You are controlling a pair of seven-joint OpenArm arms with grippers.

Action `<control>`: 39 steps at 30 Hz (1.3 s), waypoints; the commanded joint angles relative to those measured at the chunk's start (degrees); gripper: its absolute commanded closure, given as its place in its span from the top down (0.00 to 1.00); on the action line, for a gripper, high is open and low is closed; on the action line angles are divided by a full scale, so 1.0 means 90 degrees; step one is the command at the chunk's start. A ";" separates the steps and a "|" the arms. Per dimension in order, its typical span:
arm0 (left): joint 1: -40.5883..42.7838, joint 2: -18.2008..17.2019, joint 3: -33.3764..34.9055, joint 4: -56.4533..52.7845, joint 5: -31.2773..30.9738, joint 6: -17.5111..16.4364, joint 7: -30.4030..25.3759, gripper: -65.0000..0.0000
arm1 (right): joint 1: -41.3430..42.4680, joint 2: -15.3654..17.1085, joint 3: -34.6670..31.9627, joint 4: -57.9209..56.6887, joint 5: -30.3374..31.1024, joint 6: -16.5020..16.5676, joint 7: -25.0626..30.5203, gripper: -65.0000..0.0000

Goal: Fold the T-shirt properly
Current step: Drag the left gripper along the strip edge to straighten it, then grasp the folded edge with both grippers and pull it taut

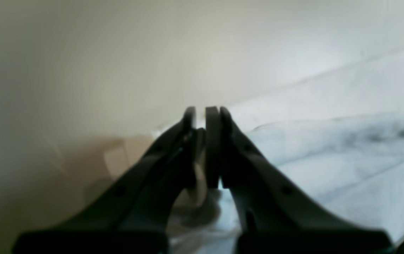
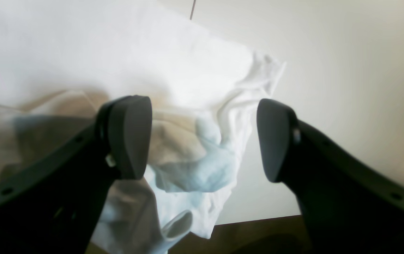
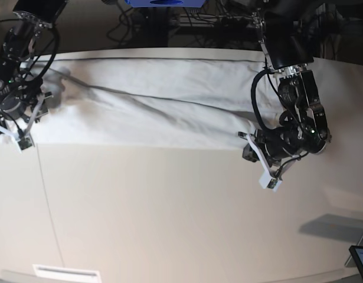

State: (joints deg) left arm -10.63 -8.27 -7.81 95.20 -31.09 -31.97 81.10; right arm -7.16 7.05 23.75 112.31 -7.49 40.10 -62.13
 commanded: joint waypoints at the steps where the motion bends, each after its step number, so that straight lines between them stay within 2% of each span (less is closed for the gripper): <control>1: -0.0054 -0.0062 -0.0006 0.0270 -0.0096 -0.0038 -0.0122 0.00 | 0.0058 0.0071 0.0013 0.0087 0.0006 -0.0011 0.0100 0.68; 4: 0.0258 -0.0189 0.0014 0.0651 -0.0106 -0.0038 -0.0122 0.00 | 0.0058 0.0071 0.0013 0.0087 0.0006 -0.0011 0.0109 0.68; 11: 0.0844 -0.0678 0.0658 0.1208 -0.0106 -0.0038 -0.0122 0.00 | 0.0156 -0.0065 0.0004 0.0078 0.0006 -0.0011 0.0109 0.68; 21: 0.1548 -0.0883 0.0678 0.1628 -0.0106 -0.0038 -0.0122 0.00 | 0.0263 -0.0075 0.0004 0.0078 0.0006 -0.0011 0.0080 0.68; 31: 0.1841 -0.1586 0.0678 0.1852 -0.0106 -0.0067 -0.0122 0.01 | 0.0214 -0.0075 0.0004 0.0078 0.0006 -0.0011 0.0080 0.68; 33: 0.1899 -0.1635 0.0678 0.1960 -0.0106 -0.0067 -0.0122 0.01 | 0.0214 -0.0192 0.0004 0.0078 0.0006 -0.0011 0.0090 0.68; 35: 0.1899 -0.1655 0.0678 0.2018 -0.0106 -0.0067 -0.0122 0.09 | 0.0214 -0.0241 0.0004 0.0078 0.0006 -0.0011 0.0080 0.68; 39: 0.1899 -0.1655 0.0678 0.2028 -0.0116 -0.0077 -0.0122 0.33 | 0.0234 -0.0339 0.0004 0.0068 0.0006 -0.0011 0.0080 0.68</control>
State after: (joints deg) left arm 7.01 -22.39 -1.45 112.31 -31.66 -32.45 80.55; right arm -5.78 3.55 23.62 112.22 -7.49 40.10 -62.19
